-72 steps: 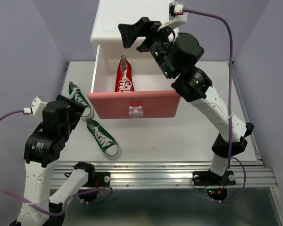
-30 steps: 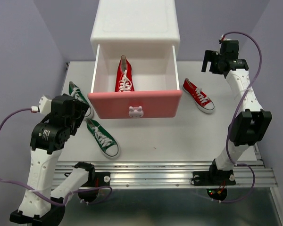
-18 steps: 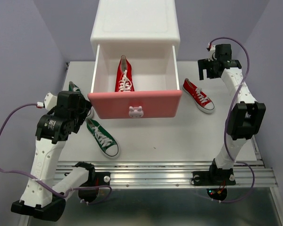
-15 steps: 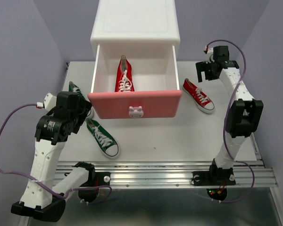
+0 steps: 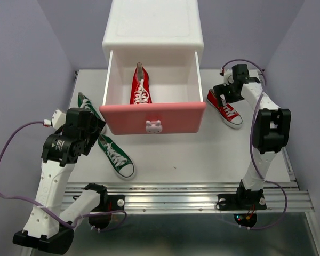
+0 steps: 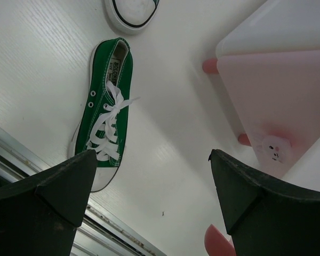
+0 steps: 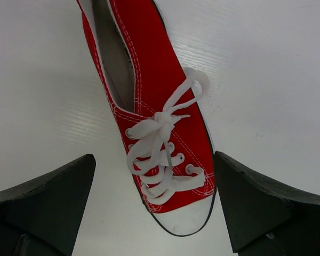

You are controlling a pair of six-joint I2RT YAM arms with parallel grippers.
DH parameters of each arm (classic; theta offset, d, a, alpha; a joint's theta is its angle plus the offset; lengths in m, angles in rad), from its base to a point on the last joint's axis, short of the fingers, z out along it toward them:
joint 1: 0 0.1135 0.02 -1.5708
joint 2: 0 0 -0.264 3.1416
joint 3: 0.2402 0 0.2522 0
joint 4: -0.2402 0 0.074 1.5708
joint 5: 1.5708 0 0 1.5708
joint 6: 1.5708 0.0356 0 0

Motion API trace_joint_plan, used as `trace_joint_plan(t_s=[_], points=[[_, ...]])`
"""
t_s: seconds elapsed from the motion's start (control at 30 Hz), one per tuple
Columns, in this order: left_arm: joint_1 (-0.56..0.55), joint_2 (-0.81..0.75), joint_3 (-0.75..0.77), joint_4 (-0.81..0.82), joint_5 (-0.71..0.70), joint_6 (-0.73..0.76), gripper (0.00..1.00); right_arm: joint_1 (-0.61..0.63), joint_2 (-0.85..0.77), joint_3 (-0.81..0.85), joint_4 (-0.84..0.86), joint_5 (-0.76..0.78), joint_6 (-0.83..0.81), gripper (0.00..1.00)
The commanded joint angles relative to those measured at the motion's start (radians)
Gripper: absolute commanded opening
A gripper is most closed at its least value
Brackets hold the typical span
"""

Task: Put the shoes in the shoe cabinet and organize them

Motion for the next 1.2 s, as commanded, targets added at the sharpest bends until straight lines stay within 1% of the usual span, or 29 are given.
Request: trace_joint_plan(t_s=[0.0, 0.1, 0.17, 0.2, 0.3, 0.33, 0.37, 0.43, 0.47, 0.5, 0.53, 0.67, 0.7, 0.77, 0.83, 0.9, 0.97, 1.0, 1.07, 1.1, 1.17], points=[[0.002, -0.018, -0.006, -0.006, -0.029, 0.01, 0.99, 0.04, 0.022, -0.019, 0.078, 0.051, -0.003, 0.93], [0.004, -0.027, -0.012, -0.005, -0.031, 0.012, 0.99, 0.05, 0.045, -0.019, 0.115, 0.082, 0.021, 0.87], [0.002, -0.035, -0.025, -0.005, -0.028, 0.012, 0.99, 0.061, 0.05, -0.027, 0.143, 0.093, 0.034, 0.85], [0.002, -0.038, -0.031, -0.005, -0.023, 0.012, 0.99, 0.061, 0.057, -0.033, 0.172, 0.103, 0.035, 0.83], [0.002, -0.05, -0.04, -0.006, -0.023, 0.007, 0.99, 0.061, 0.082, -0.019, 0.172, 0.163, 0.061, 0.74], [0.002, -0.053, -0.042, -0.005, -0.023, 0.006, 0.99, 0.061, 0.088, -0.015, 0.172, 0.171, 0.072, 0.6], [0.002, -0.058, -0.043, -0.005, -0.023, 0.006, 0.99, 0.061, 0.094, -0.015, 0.172, 0.179, 0.087, 0.45], [0.002, -0.062, -0.043, -0.006, -0.02, 0.009, 0.99, 0.061, 0.093, -0.013, 0.177, 0.199, 0.121, 0.25], [0.002, -0.065, -0.045, -0.006, -0.018, 0.009, 0.99, 0.061, 0.093, -0.013, 0.177, 0.208, 0.135, 0.18], [0.002, -0.065, -0.048, -0.006, -0.017, 0.01, 0.99, 0.061, 0.09, -0.013, 0.177, 0.219, 0.161, 0.05], [0.002, -0.065, -0.048, -0.006, -0.015, 0.009, 0.99, 0.061, 0.085, -0.013, 0.177, 0.226, 0.182, 0.01], [0.002, -0.064, -0.04, -0.006, -0.012, 0.012, 0.99, 0.061, 0.025, -0.018, 0.172, 0.239, 0.308, 0.01], [0.002, -0.064, -0.034, -0.006, -0.014, 0.012, 0.99, 0.061, -0.017, -0.019, 0.172, 0.233, 0.378, 0.01], [0.002, -0.064, -0.026, -0.006, -0.015, 0.013, 0.99, 0.061, -0.07, -0.01, 0.172, 0.24, 0.455, 0.01], [0.002, -0.062, -0.017, -0.006, -0.018, 0.012, 0.99, 0.061, -0.163, 0.004, 0.174, 0.239, 0.562, 0.01], [0.002, -0.056, -0.006, -0.005, -0.018, 0.016, 0.99, 0.061, -0.214, 0.043, 0.177, 0.242, 0.645, 0.01], [0.002, -0.043, 0.001, -0.005, -0.017, 0.026, 0.99, 0.061, -0.275, 0.08, 0.186, 0.223, 0.688, 0.01], [0.002, -0.038, 0.01, -0.006, -0.017, 0.039, 0.99, 0.061, -0.289, 0.134, 0.195, 0.191, 0.696, 0.01], [0.002, -0.027, 0.023, -0.006, -0.018, 0.053, 0.99, 0.061, -0.315, 0.207, 0.213, 0.186, 0.727, 0.01], [0.002, -0.026, 0.035, -0.006, -0.017, 0.064, 0.99, 0.061, -0.318, 0.299, 0.221, 0.197, 0.722, 0.01], [0.002, -0.022, 0.046, -0.006, -0.011, 0.073, 0.99, 0.061, -0.32, 0.396, 0.241, 0.24, 0.741, 0.01]])
